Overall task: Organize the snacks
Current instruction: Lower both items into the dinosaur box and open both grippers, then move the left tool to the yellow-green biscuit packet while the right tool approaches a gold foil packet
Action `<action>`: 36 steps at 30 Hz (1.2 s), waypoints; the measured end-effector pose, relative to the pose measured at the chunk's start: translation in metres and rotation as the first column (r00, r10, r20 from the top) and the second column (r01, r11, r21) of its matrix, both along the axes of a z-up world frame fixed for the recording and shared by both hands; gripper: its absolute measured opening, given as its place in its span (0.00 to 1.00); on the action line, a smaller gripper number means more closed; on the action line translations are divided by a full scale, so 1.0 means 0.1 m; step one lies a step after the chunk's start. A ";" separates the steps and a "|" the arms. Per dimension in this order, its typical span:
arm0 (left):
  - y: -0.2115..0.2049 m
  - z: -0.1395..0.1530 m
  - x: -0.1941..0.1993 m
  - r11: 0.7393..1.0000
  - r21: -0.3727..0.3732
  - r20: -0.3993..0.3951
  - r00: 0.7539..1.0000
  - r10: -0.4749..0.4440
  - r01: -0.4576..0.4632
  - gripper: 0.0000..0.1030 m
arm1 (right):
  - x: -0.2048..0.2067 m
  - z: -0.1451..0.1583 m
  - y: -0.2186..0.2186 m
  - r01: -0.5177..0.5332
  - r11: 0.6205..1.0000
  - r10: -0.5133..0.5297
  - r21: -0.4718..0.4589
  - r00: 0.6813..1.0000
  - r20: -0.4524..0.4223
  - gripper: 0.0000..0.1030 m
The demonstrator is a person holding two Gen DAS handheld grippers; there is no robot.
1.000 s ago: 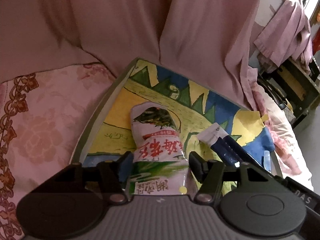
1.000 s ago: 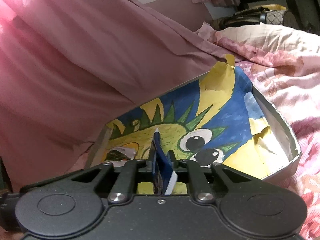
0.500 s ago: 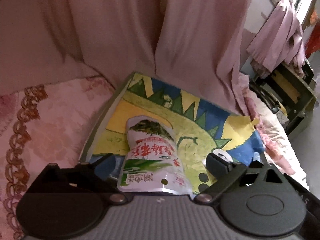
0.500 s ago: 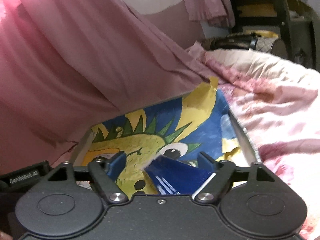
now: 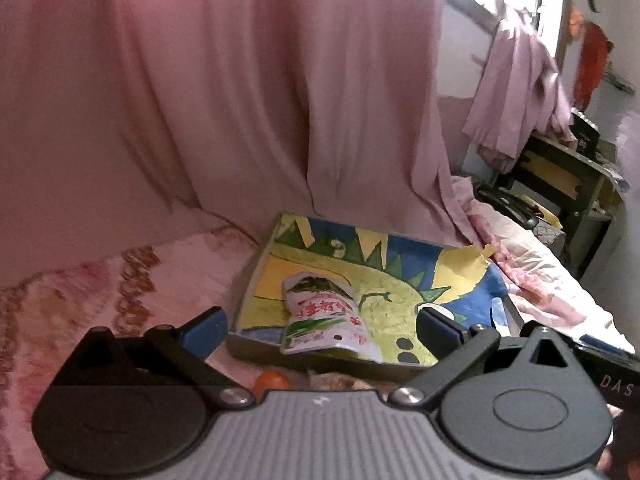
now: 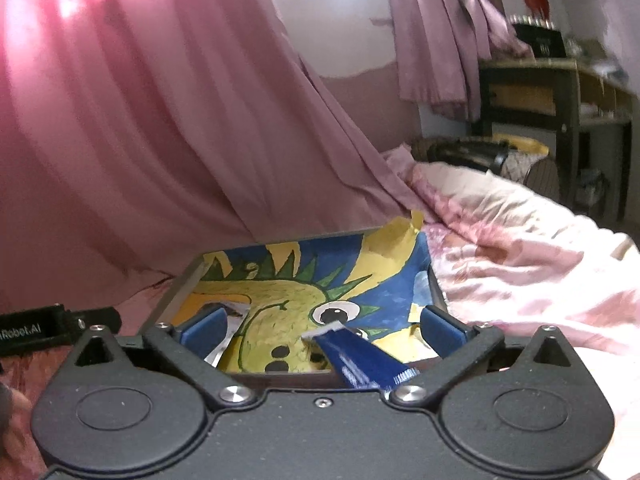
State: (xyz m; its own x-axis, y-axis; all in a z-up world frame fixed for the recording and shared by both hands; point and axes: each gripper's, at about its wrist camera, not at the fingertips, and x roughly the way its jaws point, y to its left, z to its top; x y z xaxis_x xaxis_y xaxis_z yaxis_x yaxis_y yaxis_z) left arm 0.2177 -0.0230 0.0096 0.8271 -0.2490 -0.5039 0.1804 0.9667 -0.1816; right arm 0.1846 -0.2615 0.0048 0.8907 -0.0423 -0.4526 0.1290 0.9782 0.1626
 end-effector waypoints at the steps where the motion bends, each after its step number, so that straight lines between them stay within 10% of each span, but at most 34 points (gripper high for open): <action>1: 0.01 0.02 -0.08 1.000 0.011 0.016 1.000 -0.001 0.001 1.00 | -0.07 0.02 0.03 -0.004 1.000 0.004 -0.014 1.000 0.005 0.99; 16: 0.37 0.01 -1.21 0.995 0.073 0.012 0.998 0.063 -0.064 1.00 | -1.19 0.18 0.22 -0.051 0.995 0.051 -0.082 0.999 -0.002 0.99; 36: 0.47 -0.15 -1.74 0.989 0.103 -0.153 0.981 0.122 -0.107 1.00 | -1.81 0.06 0.55 -0.158 0.983 0.144 -0.093 0.980 -0.135 0.99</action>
